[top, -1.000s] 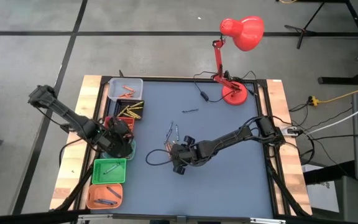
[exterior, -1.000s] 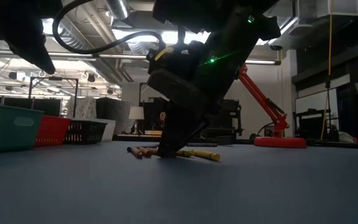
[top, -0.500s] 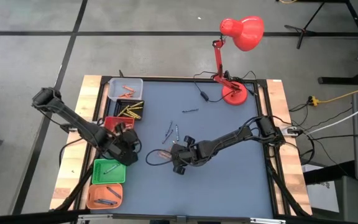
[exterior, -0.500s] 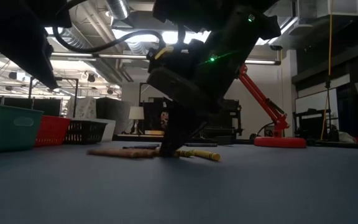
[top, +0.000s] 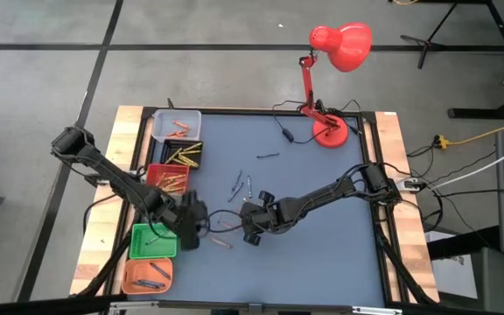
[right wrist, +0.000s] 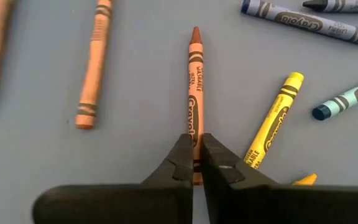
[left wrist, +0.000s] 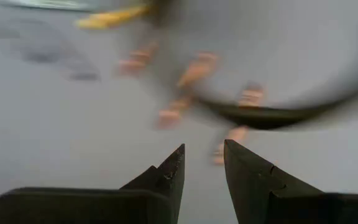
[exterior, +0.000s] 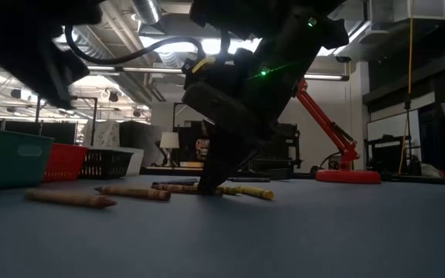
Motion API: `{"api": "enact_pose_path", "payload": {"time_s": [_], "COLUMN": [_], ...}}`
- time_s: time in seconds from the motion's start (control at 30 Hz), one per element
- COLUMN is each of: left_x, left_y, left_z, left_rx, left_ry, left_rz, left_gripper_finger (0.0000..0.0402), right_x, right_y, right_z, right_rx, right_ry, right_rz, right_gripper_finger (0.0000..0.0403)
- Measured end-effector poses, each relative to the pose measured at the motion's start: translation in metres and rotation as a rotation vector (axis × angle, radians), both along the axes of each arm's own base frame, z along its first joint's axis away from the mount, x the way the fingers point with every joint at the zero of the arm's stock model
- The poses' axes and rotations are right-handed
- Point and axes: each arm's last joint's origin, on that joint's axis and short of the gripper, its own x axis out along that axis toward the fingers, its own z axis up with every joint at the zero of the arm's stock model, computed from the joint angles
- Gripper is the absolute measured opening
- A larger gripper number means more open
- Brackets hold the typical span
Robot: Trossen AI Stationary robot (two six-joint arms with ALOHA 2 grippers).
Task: Sort crayons
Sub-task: Put the brown crayon into the blue bin
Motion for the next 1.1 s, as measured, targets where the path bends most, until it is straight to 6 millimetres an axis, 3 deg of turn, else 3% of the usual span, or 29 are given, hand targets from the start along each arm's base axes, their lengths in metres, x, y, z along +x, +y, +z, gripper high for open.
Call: {"api": "enact_pose_path", "payload": {"time_s": [0.13,0.37,0.6,0.87,1.1], "left_x": [0.009,0.011,0.012,0.013,0.013], "left_y": [-0.030,-0.070,-0.076,-0.077,-0.077], "left_z": [-0.010,-0.049,-0.079,-0.084,-0.084], "left_rx": [-0.098,-0.002,0.072,0.077,0.072], "left_ry": [-0.042,-0.070,-0.002,0.012,0.016], "left_rz": [-0.207,-0.345,-0.343,-0.347,-0.351], "left_gripper_finger": [0.0096,0.0096,0.0096,0.0087,0.0031], "right_x": [0.000,0.001,0.001,0.001,0.001], "right_y": [0.000,0.001,0.001,0.001,0.001], "right_z": [0.001,0.001,0.001,0.001,0.001], "right_rx": [0.002,0.016,0.022,0.022,0.023], "right_ry": [-0.006,-0.004,-0.006,-0.007,-0.007], "right_rz": [0.000,0.015,0.018,0.019,0.019], "right_gripper_finger": [0.0007,0.0006,0.0001,0.0002,0.0002]}}
